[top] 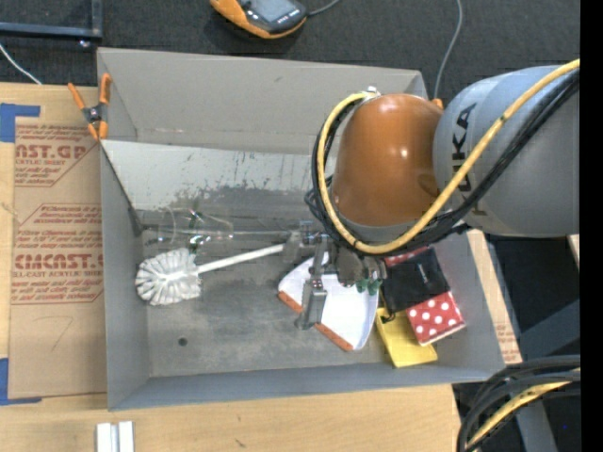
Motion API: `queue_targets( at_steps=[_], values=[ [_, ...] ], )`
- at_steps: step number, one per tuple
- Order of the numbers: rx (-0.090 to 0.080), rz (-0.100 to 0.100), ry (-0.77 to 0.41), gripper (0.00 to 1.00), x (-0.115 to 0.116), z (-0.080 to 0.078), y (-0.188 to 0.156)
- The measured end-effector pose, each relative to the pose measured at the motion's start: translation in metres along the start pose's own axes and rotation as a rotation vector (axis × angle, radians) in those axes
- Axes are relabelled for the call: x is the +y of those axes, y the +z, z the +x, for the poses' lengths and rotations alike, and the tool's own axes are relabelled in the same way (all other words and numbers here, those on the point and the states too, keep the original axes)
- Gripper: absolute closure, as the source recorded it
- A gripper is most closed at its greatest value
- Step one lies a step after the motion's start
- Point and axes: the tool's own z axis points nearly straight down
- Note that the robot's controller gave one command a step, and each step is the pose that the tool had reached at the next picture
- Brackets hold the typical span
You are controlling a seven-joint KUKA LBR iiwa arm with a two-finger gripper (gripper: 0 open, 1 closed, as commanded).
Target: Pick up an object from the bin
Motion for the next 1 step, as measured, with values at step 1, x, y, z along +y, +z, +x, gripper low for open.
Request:
queue_targets(
  at_steps=[1],
  values=[
    [-0.008,-0.001,0.001,0.00,-0.0006,-0.0018,-0.0043]
  ],
)
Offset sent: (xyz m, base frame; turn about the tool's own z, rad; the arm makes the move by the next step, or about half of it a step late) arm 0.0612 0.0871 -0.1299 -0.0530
